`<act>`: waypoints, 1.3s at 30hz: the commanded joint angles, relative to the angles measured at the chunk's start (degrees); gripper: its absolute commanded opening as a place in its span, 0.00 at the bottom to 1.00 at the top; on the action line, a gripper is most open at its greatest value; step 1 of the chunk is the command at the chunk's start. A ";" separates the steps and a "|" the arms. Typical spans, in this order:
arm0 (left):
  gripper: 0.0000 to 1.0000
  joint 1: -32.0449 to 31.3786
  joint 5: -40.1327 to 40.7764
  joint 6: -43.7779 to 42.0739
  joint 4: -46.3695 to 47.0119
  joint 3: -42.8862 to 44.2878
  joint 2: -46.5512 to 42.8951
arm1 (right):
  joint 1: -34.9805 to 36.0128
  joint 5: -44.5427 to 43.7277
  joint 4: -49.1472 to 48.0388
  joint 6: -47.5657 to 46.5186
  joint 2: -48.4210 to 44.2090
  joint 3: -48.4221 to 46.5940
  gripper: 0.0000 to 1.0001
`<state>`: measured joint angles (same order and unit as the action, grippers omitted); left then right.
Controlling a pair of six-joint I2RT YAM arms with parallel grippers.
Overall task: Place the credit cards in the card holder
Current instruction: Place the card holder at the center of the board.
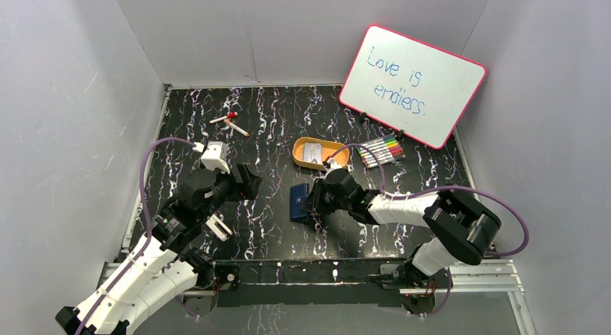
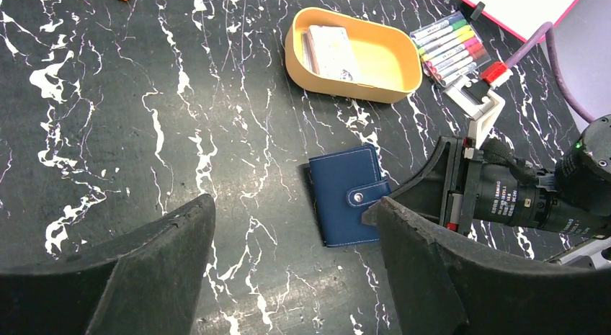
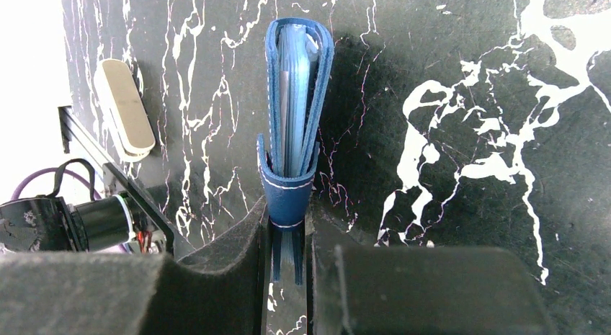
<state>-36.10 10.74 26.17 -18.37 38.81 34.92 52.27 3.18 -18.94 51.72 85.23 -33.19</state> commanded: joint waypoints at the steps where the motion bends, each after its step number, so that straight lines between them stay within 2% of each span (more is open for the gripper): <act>1: 0.78 -0.03 0.95 -0.99 1.10 -0.30 -0.13 | -0.15 -0.99 3.03 -2.31 0.51 -0.65 0.25; 7: 0.78 -0.03 0.95 -1.03 1.08 -0.31 -0.19 | -0.15 -1.07 2.79 -2.34 -0.18 -0.18 0.36; 14: 0.78 -0.03 0.85 -0.94 0.90 -0.22 0.21 | -0.20 -1.47 3.17 -2.24 -0.74 -0.05 0.38; 23: 0.78 -0.03 0.95 -0.95 0.88 -0.15 0.52 | -0.36 -2.84 5.07 -1.98 -2.70 1.33 0.47; 39: 0.78 -0.03 0.95 -0.83 0.79 -0.14 0.33 | -1.03 -4.40 6.07 -2.10 -5.72 4.20 0.50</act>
<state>-36.10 10.74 25.98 -18.37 38.81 35.55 51.44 0.08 -12.73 50.35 80.84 -29.12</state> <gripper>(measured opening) 0.783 0.501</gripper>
